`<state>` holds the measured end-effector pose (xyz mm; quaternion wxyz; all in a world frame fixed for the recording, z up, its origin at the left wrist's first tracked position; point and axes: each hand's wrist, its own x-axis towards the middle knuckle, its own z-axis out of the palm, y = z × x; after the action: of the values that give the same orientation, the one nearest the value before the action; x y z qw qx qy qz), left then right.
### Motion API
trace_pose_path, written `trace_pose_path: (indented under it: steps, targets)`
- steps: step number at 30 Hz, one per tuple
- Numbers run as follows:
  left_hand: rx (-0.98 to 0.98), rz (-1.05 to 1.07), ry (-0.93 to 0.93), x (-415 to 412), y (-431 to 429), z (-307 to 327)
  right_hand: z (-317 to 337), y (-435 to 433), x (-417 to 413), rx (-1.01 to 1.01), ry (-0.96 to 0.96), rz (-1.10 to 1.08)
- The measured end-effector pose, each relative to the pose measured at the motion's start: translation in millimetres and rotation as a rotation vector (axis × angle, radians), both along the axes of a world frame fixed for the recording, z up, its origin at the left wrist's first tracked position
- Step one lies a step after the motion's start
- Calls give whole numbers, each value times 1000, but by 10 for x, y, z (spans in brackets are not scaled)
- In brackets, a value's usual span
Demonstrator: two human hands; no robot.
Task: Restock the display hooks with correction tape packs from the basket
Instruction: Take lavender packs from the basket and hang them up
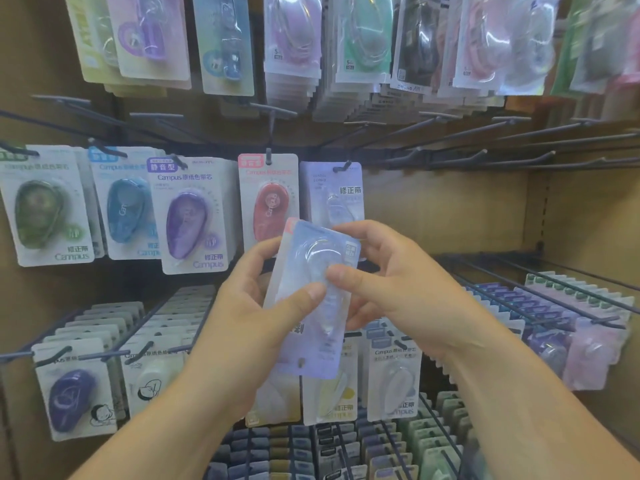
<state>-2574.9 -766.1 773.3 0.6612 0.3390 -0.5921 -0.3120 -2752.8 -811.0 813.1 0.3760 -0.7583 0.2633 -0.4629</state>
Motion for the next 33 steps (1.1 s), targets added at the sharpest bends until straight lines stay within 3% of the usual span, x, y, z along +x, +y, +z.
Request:
trace_pose_path:
  steps: [7,11,15,18,25,30,33]
  targets:
    - [61,-108,189,16,23,-16,-56,-48,19,33,-78,-24]
    - [27,-207,219,55,38,-74,-76,-109,-6,22,-268,-8]
    - [5,-115,213,48,6,-118,-104,-168,-10,21,-376,3]
    - [14,-115,191,40,18,-73,-107,-180,-66,-57,-310,17]
    - [25,-5,130,176,50,60,-59,-145,-385,-81,46,23]
    - [90,-44,146,172,96,81,-52,-122,-399,-62,-72,56]
    - [70,15,204,188,82,92,-70,-175,-401,-18,-255,77]
